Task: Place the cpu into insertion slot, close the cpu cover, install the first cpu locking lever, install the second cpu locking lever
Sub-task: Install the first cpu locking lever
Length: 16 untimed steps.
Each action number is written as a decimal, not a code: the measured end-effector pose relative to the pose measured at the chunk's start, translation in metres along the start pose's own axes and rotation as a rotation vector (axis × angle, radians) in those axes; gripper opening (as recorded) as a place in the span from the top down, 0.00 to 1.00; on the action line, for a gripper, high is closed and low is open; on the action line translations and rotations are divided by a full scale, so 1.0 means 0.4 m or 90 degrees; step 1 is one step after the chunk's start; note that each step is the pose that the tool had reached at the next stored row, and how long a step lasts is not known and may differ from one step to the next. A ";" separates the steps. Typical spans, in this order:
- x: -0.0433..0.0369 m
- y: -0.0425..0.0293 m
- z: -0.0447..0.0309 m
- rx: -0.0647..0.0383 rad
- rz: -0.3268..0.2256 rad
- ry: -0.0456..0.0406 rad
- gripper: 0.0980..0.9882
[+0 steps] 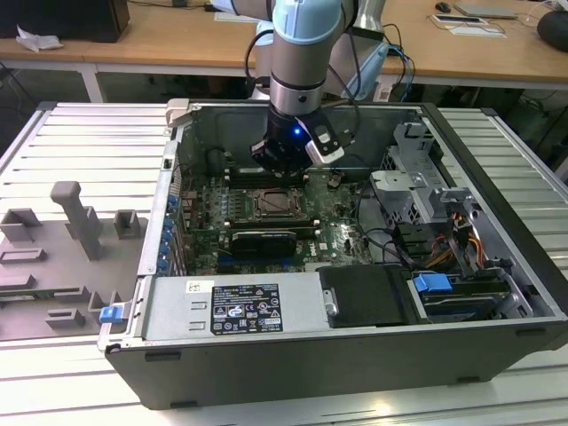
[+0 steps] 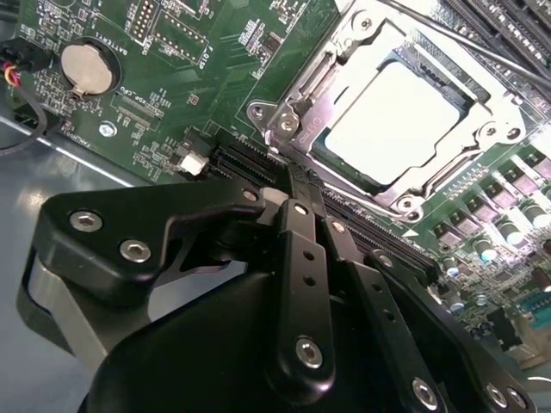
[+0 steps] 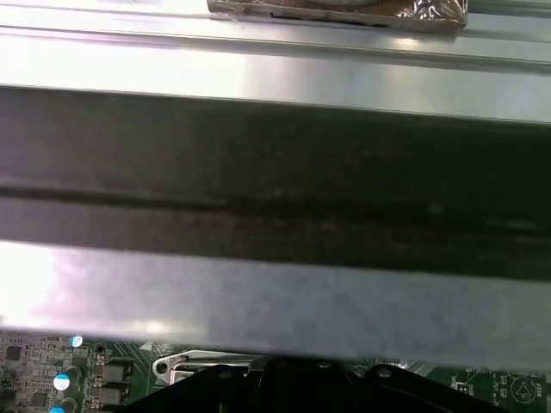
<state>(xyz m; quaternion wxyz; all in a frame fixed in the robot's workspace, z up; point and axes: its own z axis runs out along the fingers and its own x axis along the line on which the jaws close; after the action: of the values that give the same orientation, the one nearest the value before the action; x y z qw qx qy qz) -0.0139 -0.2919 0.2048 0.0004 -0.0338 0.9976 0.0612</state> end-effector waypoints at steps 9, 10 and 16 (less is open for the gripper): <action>-0.001 0.000 0.001 0.002 0.000 0.0002 0.99; -0.001 0.000 0.001 0.004 0.000 0.0003 0.99; -0.001 -0.001 0.004 0.006 0.000 0.0004 0.99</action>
<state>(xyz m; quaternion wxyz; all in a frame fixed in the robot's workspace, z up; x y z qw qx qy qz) -0.0133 -0.2919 0.2032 0.0002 -0.0337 0.9978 0.0564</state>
